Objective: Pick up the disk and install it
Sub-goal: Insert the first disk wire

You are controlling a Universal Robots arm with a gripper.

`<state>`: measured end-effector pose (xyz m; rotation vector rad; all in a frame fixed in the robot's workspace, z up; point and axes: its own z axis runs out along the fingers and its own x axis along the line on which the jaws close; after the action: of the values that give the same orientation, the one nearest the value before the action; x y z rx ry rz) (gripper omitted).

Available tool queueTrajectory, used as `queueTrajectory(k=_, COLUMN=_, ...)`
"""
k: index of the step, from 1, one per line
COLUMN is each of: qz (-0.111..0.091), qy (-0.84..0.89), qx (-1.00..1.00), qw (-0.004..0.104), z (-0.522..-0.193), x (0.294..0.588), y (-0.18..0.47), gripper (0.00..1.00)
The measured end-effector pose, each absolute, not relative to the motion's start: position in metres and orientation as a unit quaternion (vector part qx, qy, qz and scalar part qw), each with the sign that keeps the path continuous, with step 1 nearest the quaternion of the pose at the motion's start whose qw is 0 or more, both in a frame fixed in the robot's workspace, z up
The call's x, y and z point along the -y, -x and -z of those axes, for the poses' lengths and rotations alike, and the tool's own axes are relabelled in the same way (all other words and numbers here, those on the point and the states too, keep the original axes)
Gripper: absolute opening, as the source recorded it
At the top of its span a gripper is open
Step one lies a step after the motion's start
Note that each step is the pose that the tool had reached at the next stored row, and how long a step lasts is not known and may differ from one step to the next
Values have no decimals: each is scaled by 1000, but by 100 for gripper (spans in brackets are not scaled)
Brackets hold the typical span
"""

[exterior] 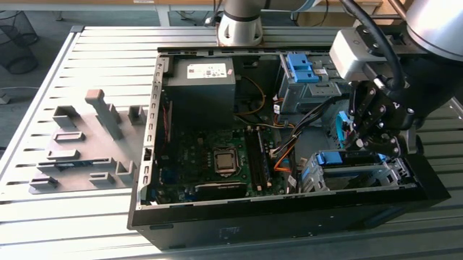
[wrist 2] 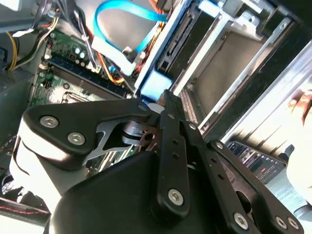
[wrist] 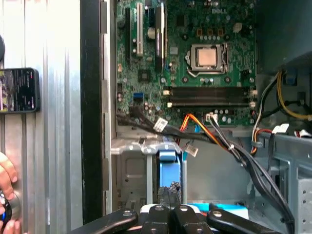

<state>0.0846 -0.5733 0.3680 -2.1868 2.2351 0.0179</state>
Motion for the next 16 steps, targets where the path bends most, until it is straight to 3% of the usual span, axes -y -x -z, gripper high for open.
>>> queueTrajectory(k=16, qz=-6, qy=699, qx=-715, qw=7, z=-363, x=556, y=-125, gripper=11)
